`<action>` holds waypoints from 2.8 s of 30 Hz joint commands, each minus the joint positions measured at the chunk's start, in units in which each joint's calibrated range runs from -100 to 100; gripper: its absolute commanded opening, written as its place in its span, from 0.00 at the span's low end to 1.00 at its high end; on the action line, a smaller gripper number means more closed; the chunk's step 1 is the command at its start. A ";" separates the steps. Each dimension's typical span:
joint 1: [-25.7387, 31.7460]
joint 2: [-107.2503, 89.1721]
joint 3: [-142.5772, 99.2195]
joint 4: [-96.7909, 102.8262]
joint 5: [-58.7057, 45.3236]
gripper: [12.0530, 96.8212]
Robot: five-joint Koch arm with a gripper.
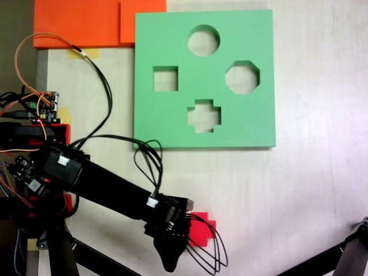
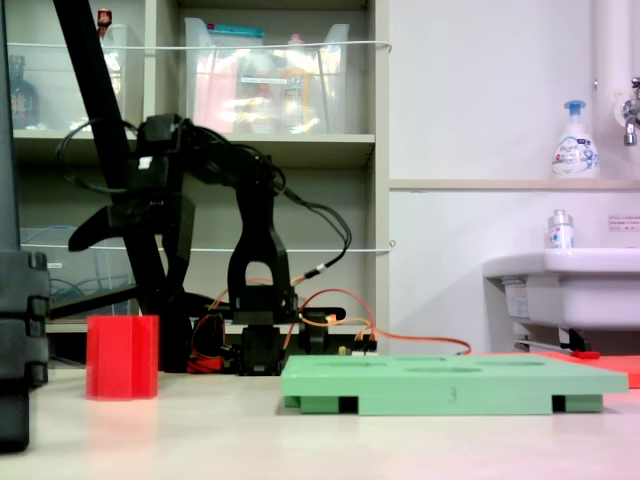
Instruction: Put the cross columnar block into the corresponding hole
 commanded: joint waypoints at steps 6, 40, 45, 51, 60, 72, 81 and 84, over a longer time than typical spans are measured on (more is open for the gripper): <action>1.86 7.84 7.68 -4.41 0.24 0.92; 1.66 30.33 11.37 -2.29 -1.27 0.90; 2.00 30.33 10.77 -2.29 -1.32 0.82; 1.81 29.91 8.88 -2.29 -1.71 0.56; 1.42 26.97 4.49 -4.80 -1.37 0.24; 2.25 15.38 4.29 -4.80 -0.54 0.20; 6.64 -6.55 4.09 -4.80 3.91 0.20; 9.52 -12.83 3.79 -4.80 6.40 0.20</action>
